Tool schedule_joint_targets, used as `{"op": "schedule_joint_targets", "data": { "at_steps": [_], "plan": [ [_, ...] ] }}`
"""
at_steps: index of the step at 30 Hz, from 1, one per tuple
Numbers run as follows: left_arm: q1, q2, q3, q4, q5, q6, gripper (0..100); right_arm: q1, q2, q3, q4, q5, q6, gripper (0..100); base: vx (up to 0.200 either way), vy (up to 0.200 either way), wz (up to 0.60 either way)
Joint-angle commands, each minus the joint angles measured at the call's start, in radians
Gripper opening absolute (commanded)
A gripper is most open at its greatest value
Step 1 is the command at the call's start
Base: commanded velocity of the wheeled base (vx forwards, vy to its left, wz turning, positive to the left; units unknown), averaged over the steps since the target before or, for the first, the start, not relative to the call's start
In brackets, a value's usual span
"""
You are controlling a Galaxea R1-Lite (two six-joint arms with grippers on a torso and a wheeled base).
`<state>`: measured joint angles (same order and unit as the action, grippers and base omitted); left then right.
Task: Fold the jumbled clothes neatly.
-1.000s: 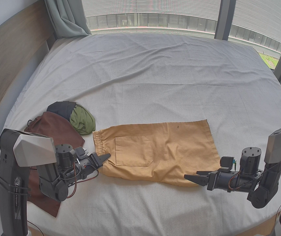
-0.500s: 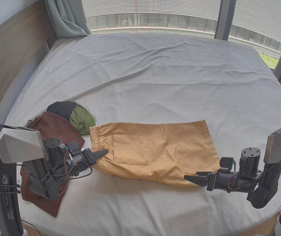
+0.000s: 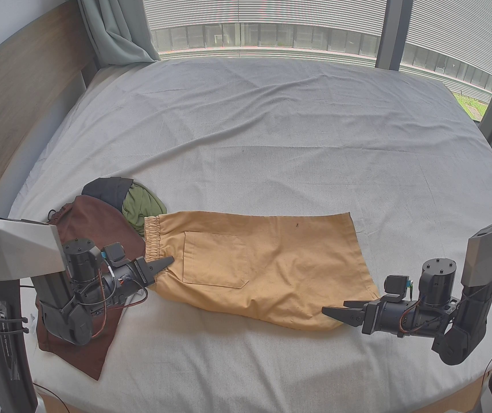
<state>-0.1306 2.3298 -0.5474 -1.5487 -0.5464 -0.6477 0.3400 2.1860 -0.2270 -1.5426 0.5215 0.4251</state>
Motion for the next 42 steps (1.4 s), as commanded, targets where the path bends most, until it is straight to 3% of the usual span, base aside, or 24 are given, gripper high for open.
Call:
{"op": "schedule_joint_targets", "data": {
  "at_steps": [1,5,12,25,29,42],
  "plan": [
    [0.013,-0.006,0.001,-0.001,0.0,0.002,0,0.001,0.001,0.0,-0.001,0.0,0.0,100,0.0,0.0,0.0],
    [0.031,-0.017,0.003,-0.001,-0.014,0.006,0,0.001,0.001,0.0,-0.001,0.0,0.0,100,0.0,0.0,0.0],
    [0.097,-0.056,0.018,-0.001,-0.121,0.017,0,0.001,0.001,0.0,-0.001,0.0,0.0,100,0.0,0.0,0.0],
    [0.161,-0.072,0.015,-0.001,-0.165,0.013,0,0.001,0.0,0.0,-0.001,0.0,-0.002,100,0.0,0.0,0.0],
    [0.2,-0.079,0.017,-0.001,-0.216,0.014,0,0.001,0.0,0.0,-0.001,0.0,-0.002,100,0.0,0.0,0.0],
    [0.18,-0.138,0.024,-0.001,-0.231,0.014,0,0.002,0.0,0.002,-0.001,0.0,-0.002,100,0.0,0.0,0.0]
  ]
}}
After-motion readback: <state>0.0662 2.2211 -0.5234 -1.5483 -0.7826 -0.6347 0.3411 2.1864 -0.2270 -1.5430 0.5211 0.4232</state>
